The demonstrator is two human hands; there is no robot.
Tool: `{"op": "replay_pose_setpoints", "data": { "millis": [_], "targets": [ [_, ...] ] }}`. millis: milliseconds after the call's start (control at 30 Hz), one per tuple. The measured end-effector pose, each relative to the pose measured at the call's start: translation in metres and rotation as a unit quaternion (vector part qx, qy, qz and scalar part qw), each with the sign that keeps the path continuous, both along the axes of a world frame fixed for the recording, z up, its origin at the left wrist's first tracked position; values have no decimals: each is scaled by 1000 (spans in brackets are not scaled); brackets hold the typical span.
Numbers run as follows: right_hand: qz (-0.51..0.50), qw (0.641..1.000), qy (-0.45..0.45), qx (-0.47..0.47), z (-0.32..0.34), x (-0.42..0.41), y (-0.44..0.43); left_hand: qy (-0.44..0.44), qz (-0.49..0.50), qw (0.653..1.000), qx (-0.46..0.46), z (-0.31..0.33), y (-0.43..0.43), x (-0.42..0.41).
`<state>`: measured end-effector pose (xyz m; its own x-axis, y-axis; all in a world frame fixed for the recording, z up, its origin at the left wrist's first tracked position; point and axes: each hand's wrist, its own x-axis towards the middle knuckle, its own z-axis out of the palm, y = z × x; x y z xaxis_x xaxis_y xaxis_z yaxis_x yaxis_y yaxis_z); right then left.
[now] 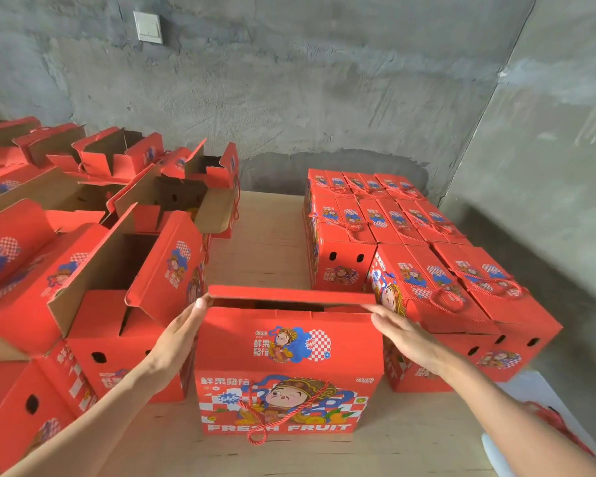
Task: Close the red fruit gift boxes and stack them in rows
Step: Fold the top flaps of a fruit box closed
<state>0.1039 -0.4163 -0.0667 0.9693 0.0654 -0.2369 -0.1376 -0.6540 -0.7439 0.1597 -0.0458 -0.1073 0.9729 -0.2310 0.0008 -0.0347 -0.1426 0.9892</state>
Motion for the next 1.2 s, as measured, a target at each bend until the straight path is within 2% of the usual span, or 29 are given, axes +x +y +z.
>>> {"op": "replay_pose_setpoints", "data": {
  "millis": [100,233,400,500,633,900,1067,1200],
  "targets": [
    [-2,991,-97,-91,-1,8,21,-30,-2,999,34,7,-11,2],
    [-42,956,-228,-177,-19,9,34,-103,76,975,182,2,-20,2],
    [-144,934,-279,-169,-46,1,42,-108,157,976,108,-17,-25,-6],
    [-140,928,-326,-115,-46,-1,43,-133,205,966,90,-20,-30,-10],
    [-173,928,-322,-67,-46,-3,44,-148,229,954,126,-22,-33,-10],
    [-207,937,-275,-52,-46,8,42,-137,254,945,152,-24,-34,-3],
    [-232,937,-260,-37,-50,4,43,-83,249,963,59,-25,-31,-5],
    [-245,940,-237,29,-48,4,42,-75,212,974,26,-18,-31,-9]
  ]
}}
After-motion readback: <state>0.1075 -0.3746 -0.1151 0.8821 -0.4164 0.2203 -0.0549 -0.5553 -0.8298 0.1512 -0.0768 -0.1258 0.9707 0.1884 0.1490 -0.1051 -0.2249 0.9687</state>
